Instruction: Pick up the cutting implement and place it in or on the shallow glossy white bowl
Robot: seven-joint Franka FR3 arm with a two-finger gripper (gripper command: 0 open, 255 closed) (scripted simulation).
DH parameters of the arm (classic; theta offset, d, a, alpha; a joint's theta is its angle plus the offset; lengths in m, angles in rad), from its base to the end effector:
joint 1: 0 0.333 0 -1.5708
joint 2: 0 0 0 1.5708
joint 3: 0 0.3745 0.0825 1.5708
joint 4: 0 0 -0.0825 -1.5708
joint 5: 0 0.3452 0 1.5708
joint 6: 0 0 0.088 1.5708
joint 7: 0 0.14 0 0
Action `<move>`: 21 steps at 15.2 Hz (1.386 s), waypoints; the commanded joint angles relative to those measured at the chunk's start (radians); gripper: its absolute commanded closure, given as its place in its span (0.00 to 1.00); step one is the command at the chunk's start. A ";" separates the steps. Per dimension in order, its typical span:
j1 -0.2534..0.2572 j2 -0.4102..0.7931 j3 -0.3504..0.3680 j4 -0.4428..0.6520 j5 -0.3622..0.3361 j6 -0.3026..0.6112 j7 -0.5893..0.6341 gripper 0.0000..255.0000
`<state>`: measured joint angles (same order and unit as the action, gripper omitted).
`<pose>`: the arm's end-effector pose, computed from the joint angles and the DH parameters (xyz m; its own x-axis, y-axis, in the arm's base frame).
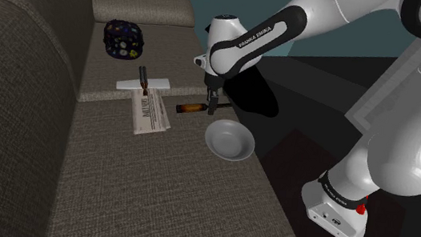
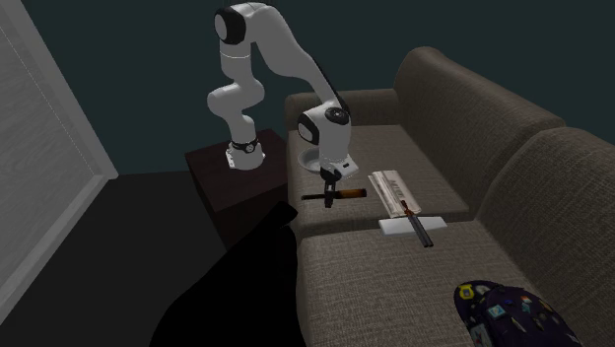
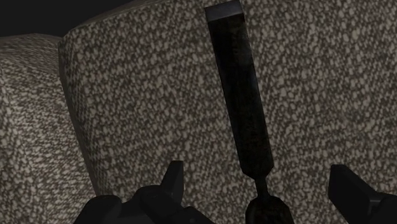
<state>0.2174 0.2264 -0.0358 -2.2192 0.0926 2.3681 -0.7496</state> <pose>0.5168 0.0986 0.3212 0.6492 0.7603 -0.0227 0.7560 -0.6482 -0.0912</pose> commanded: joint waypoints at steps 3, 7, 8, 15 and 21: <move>0.000 0.000 0.000 0.001 0.000 -0.001 0.000 1.00; 0.000 -0.006 0.000 -0.003 0.000 -0.003 0.000 1.00; -0.001 -0.001 -0.001 0.004 0.000 -0.005 -0.001 1.00; 0.001 -0.049 -0.002 0.012 -0.007 -0.061 0.007 1.00; 0.002 -0.101 -0.004 0.035 -0.015 -0.135 0.015 1.00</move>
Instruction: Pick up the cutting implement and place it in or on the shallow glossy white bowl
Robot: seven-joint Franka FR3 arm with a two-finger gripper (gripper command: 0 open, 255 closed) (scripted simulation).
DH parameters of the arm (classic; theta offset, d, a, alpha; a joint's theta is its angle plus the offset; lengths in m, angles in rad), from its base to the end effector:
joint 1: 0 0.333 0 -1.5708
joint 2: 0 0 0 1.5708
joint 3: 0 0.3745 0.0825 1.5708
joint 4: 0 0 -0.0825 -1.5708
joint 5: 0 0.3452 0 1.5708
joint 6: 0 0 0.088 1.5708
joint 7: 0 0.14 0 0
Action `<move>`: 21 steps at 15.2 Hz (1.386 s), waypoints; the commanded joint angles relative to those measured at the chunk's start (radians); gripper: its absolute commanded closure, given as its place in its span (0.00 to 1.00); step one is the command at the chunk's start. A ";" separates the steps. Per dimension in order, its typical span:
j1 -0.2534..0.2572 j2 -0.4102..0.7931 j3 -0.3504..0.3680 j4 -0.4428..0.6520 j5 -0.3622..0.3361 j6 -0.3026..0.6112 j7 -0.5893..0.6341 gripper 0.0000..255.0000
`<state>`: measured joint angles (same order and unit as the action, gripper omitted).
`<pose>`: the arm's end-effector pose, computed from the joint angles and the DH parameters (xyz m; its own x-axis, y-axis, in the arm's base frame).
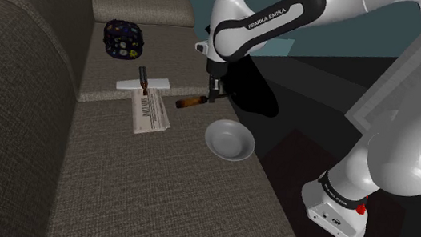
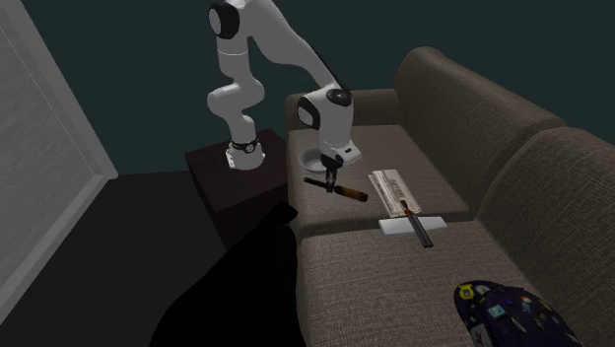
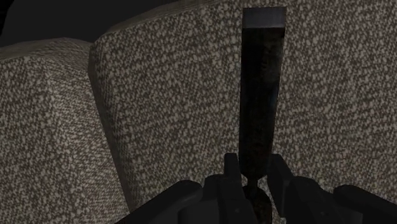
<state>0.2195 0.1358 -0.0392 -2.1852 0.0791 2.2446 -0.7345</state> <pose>0.5091 0.0976 0.3717 0.6491 0.7604 -0.0222 0.7561 -0.6481 -0.0909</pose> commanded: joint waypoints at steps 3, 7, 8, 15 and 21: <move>-0.001 -0.034 -0.001 0.015 -0.005 -0.050 0.004 1.00; -0.001 -0.064 -0.002 0.037 -0.009 -0.101 0.009 1.00; -0.001 -0.070 -0.002 0.043 -0.009 -0.113 0.010 1.00; 0.012 -0.167 0.010 -0.006 -0.013 -0.159 0.039 1.00; 0.053 -0.362 0.057 -0.226 0.001 -0.130 0.117 1.00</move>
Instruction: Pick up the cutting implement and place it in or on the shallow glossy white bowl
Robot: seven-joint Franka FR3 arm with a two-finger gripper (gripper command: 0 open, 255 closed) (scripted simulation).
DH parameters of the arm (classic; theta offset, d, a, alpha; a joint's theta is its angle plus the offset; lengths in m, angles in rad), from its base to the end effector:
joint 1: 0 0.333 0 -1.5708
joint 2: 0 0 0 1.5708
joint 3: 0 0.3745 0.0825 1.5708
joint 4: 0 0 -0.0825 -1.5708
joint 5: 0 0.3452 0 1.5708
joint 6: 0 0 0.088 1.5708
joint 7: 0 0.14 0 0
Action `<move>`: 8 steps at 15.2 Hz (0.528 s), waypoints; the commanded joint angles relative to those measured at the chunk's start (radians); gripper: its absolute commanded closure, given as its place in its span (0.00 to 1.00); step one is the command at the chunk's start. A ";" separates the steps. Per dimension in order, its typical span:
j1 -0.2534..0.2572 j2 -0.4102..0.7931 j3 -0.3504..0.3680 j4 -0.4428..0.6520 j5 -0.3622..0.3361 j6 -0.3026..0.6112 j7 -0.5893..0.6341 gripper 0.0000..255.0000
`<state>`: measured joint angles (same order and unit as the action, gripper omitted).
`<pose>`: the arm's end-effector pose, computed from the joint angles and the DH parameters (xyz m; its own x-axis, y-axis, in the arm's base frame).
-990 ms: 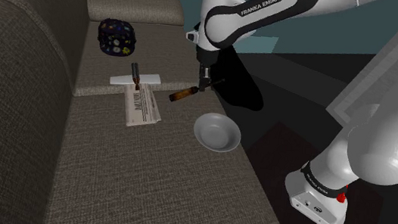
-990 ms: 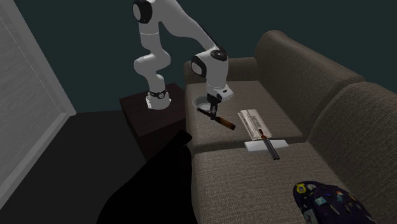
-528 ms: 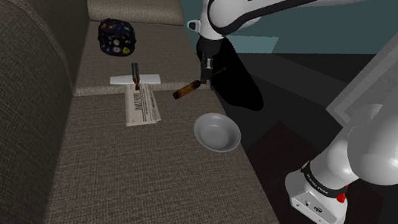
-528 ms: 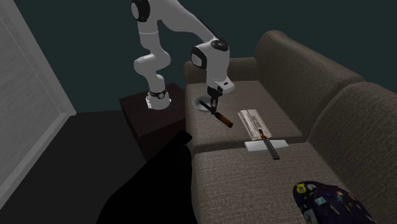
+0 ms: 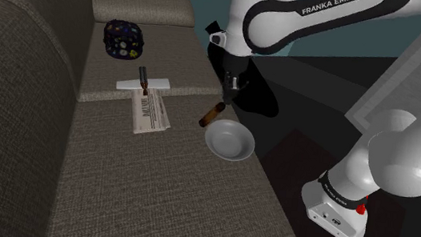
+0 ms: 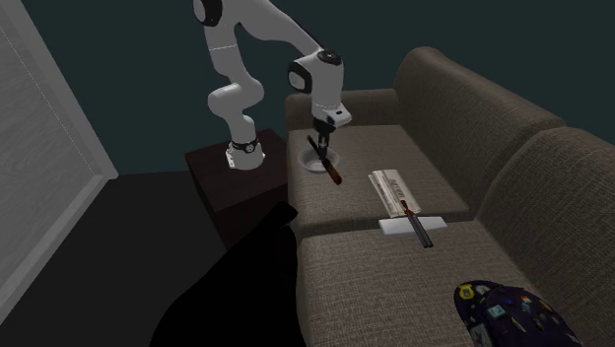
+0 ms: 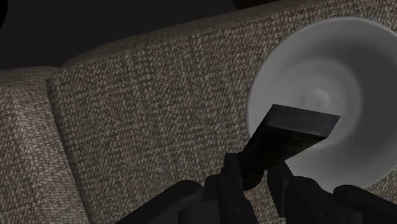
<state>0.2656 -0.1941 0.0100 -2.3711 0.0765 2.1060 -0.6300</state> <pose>0.4000 0.1193 0.4418 0.6485 0.7609 -0.0224 0.7566 -0.6475 -0.0917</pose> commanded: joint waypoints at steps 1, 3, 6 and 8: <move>0.014 -0.065 0.017 -0.074 0.008 0.011 0.026 1.00; 0.030 -0.130 0.037 -0.137 0.021 0.011 0.054 1.00; 0.059 -0.229 0.071 -0.226 0.045 0.005 0.098 1.00; 0.064 -0.237 0.077 -0.248 0.051 0.019 0.104 1.00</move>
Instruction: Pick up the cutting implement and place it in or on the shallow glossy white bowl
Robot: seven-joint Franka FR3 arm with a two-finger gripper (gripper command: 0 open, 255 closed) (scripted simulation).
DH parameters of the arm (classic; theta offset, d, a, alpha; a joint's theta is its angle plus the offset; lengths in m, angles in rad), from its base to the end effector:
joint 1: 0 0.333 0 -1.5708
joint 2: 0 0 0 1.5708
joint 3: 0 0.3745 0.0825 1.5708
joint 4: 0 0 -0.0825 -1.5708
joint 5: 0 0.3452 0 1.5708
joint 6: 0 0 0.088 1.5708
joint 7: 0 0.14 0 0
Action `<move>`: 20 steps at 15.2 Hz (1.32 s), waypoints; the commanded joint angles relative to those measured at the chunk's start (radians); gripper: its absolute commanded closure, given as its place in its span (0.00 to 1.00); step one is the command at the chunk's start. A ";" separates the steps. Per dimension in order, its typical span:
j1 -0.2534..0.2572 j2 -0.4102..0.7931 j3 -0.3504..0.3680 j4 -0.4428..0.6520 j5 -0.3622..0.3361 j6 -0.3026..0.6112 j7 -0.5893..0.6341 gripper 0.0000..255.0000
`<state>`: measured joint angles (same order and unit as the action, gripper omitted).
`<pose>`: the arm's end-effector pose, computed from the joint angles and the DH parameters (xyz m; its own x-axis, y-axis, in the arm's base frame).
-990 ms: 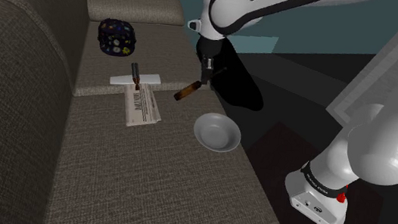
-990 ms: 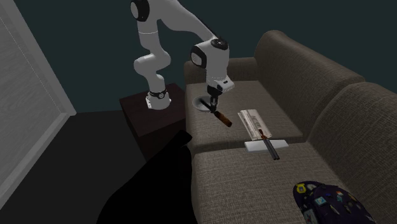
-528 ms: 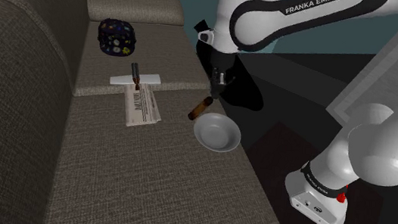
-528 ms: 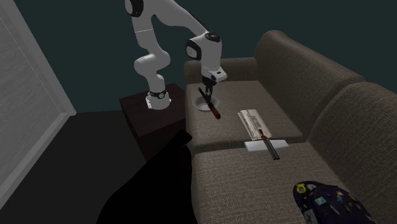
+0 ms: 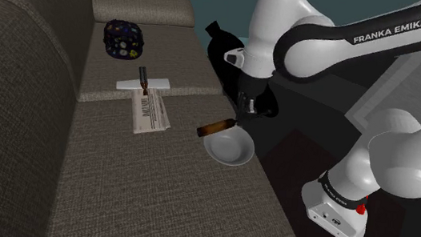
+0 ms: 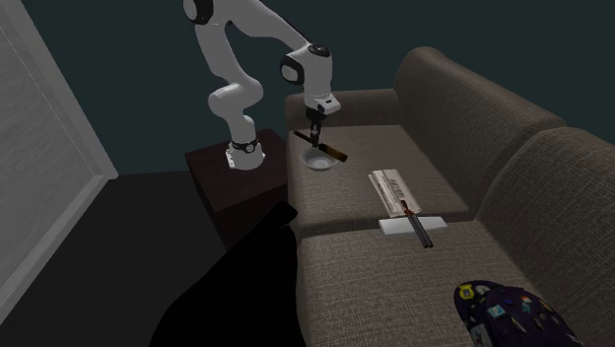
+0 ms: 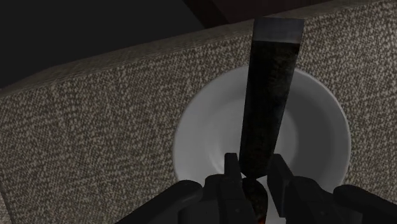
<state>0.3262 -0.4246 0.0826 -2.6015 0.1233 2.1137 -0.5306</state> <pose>0.2998 0.1410 0.4338 0.6485 0.7609 -0.0224 0.7566 -0.6476 -0.0911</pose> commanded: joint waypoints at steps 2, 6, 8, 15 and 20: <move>0.004 0.009 0.006 -0.033 0.006 0.043 0.003 1.00; 0.006 0.045 0.008 -0.062 0.010 0.108 -0.002 1.00; 0.006 0.065 0.009 -0.076 0.012 0.141 -0.004 1.00; 0.007 0.110 0.011 -0.099 0.016 0.209 -0.009 1.00; 0.007 0.110 0.011 -0.099 0.016 0.209 -0.009 0.00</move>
<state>0.3337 -0.3149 0.0940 -2.7004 0.1396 2.3222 -0.5396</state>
